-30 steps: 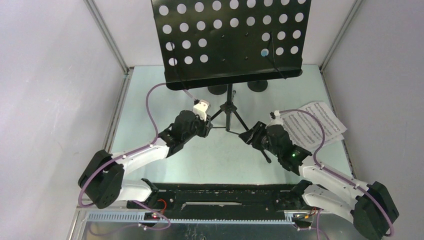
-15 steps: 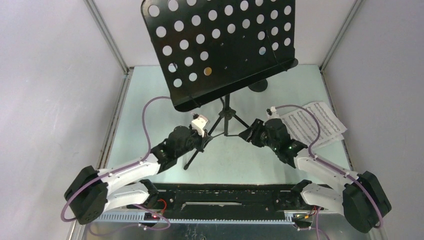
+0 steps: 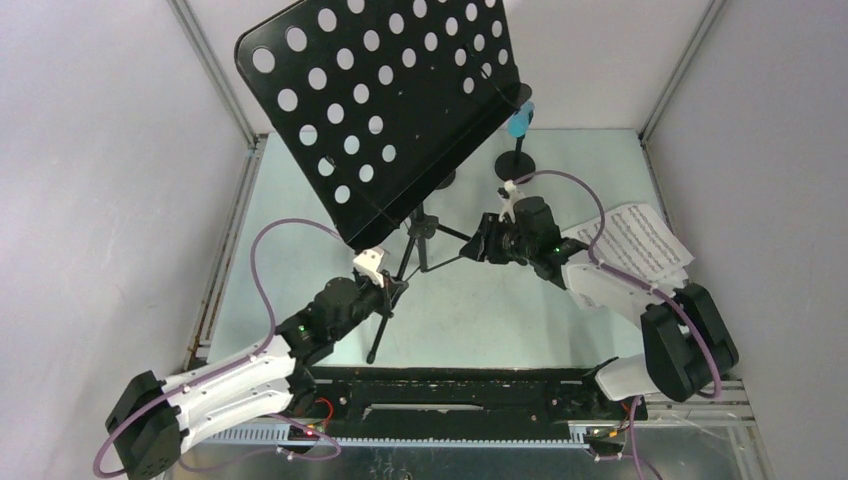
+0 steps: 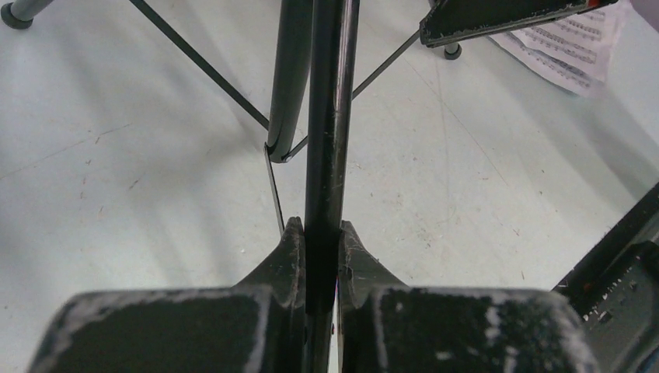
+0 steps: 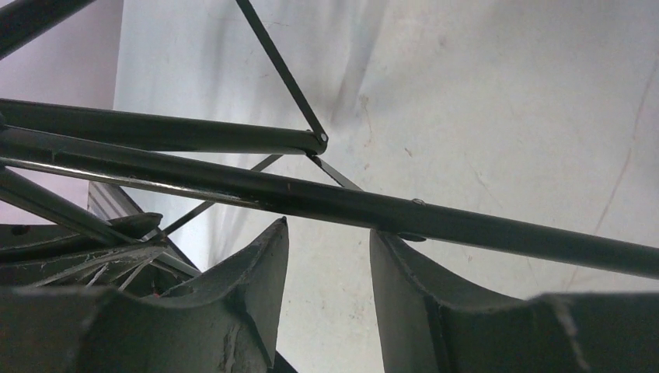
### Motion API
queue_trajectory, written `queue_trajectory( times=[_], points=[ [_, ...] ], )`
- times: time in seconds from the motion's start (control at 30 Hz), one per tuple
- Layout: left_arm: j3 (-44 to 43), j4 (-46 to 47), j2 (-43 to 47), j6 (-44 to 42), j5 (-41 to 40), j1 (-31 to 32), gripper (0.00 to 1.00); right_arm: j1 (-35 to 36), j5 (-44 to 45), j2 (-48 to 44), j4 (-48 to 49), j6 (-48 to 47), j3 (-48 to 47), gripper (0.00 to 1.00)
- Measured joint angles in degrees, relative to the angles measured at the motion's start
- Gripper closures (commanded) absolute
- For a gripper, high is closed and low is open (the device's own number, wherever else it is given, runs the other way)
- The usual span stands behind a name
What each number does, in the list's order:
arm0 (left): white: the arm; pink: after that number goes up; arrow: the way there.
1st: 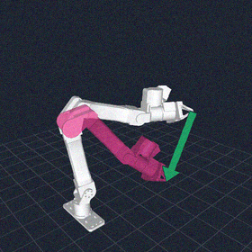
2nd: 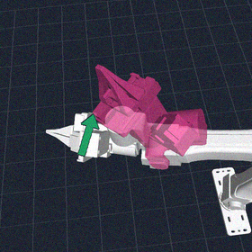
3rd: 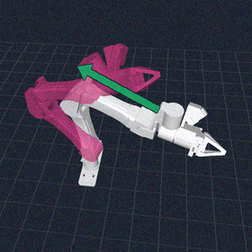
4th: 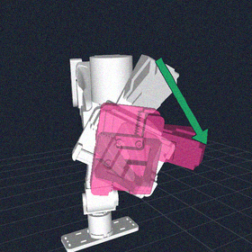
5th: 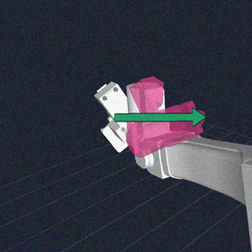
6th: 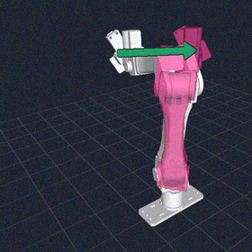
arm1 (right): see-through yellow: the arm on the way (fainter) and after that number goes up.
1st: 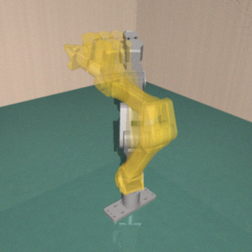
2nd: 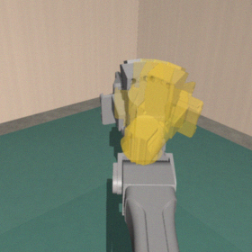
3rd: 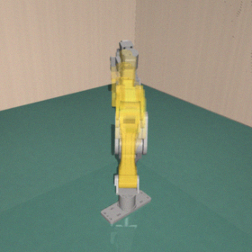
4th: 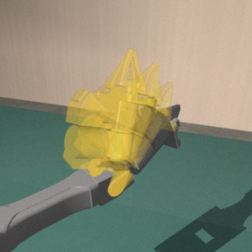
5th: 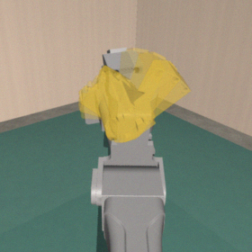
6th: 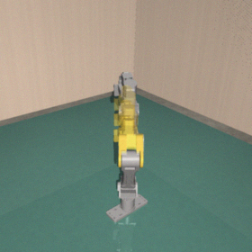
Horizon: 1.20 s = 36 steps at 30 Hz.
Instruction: Pack up the instrument practice props
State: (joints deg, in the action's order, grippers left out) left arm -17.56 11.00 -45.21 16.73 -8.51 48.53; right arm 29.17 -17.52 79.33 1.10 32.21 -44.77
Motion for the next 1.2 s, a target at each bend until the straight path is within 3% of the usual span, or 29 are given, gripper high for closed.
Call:
queue_trajectory(
  times=[0.17, 0.4, 0.47, 0.5, 0.7, 0.93, 1.1, 1.2],
  points=[
    [0.0, -0.81, 0.37, 2.08, -2.08, 0.0, 0.52, -0.48, -2.78, 2.64, -0.07, -3.23, -2.34, 0.48],
    [-0.17, -7.21, 4.39, 5.86, -1.7, 0.85, 0.27, 1.42, 0.15, -1.4, -1.11, -5.29, -1.49, 0.43],
    [-0.98, -10.05, 7.17, 6.23, -2.08, 0.85, 0.25, 2.34, 1.4, -5.03, -1.73, -5.25, -0.17, 0.43],
    [-3.96, -13.09, 11.69, 6.19, -3.43, 0.85, 0.25, 3.67, 2.62, -11.74, -2.51, -4.63, 2.75, 0.43],
    [-10.16, -10.8, 14.08, 3.52, -5.31, 0.5, 0.29, 6.25, 5.62, -20.35, -3.02, -0.87, 7.89, 0.42],
    [-18.75, -1.2, 3.74, -1.2, 3.08, -6.38, 0.29, 11.45, 7.8, -25.73, -3.58, 1.81, 9.75, 0.41],
    [-23.69, 0.55, -5.01, -4.68, 10.71, -10.12, 0.28, 13.46, 9.05, -27.71, -3.54, 3.37, 11.02, 0.4],
    [-25.57, 0.96, -8.66, -7.06, 13.44, -10.71, 0.33, 14.1, 9.7, -28.2, -3.54, 4.46, 11.76, 0.4]
  ],
)
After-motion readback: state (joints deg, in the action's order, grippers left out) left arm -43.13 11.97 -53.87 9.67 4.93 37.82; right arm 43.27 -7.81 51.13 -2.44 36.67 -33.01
